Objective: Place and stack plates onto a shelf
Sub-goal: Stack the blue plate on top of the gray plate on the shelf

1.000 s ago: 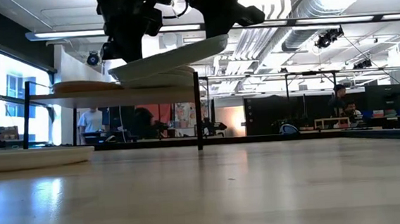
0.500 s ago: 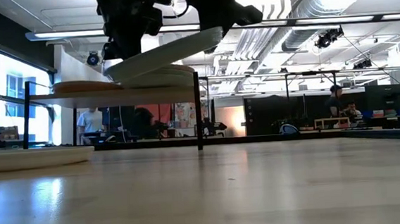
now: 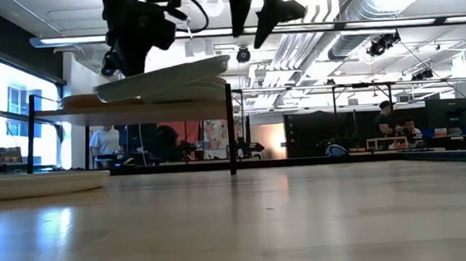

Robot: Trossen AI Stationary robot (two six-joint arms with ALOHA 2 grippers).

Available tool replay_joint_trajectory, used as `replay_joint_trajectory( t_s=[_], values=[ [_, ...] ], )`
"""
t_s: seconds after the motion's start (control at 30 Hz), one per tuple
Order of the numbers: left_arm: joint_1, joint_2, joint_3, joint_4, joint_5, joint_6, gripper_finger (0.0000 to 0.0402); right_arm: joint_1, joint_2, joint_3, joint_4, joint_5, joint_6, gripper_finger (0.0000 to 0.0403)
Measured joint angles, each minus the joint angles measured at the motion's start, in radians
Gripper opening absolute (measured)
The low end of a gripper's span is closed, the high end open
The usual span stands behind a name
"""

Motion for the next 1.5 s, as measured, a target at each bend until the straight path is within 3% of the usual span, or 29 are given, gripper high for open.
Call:
replay_joint_trajectory(
  t_s=[0.63, 1.5],
  values=[
    [0.137, -0.223, 0.000, -0.150, -0.027, -0.173, 0.0001, -0.158, 0.000, 0.074, -0.043, 0.005, -0.444, 0.0190],
    [0.679, -0.384, 0.000, -0.195, -0.075, -0.320, 0.0001, -0.403, 0.000, 0.074, -0.063, -0.021, -0.907, 0.0190]
  ],
)
